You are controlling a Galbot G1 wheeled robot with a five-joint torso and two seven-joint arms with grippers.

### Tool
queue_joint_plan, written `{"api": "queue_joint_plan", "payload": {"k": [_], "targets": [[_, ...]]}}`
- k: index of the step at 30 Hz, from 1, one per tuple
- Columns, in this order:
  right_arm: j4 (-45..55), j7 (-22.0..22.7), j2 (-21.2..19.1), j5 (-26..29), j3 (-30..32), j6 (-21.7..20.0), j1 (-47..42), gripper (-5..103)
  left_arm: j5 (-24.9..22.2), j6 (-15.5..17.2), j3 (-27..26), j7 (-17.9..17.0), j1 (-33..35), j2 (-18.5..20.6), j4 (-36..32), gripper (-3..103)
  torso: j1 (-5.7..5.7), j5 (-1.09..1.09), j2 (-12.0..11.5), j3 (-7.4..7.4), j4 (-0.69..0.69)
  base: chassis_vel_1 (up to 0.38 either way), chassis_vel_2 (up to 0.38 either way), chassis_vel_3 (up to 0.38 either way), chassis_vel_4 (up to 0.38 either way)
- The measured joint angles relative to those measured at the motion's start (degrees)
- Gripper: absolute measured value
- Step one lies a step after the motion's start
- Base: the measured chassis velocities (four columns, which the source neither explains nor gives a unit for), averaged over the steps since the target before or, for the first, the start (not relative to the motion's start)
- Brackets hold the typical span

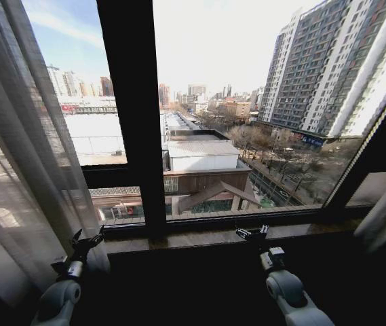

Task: Open the curtains by pulling them apart, changing their state from closed to fully open.

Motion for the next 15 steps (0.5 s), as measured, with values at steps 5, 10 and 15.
{"api": "queue_joint_plan", "payload": {"k": [5,10,15], "targets": [[0.0,0.0,0.0,0.0,0.0,0.0,0.0,100,0.9,1.4,3.4,-3.1,-3.9,1.2,1.1,100,0.0,0.01,0.0,0.0,-0.01,0.0,0.0,0.0,0.0],[0.0,0.0,0.0,0.0,0.0,0.0,0.0,100,2.9,-0.9,2.5,-3.6,-2.4,2.2,2.1,100,0.0,0.0,0.0,0.0,0.06,0.0,0.0,0.0,0.0],[0.0,0.0,0.0,0.0,0.0,0.0,0.0,100,4.6,-3.2,1.5,-3.9,-1.2,2.9,3.2,100,0.0,-0.01,0.0,-0.01,0.02,0.0,0.0,0.0,0.0]]}}
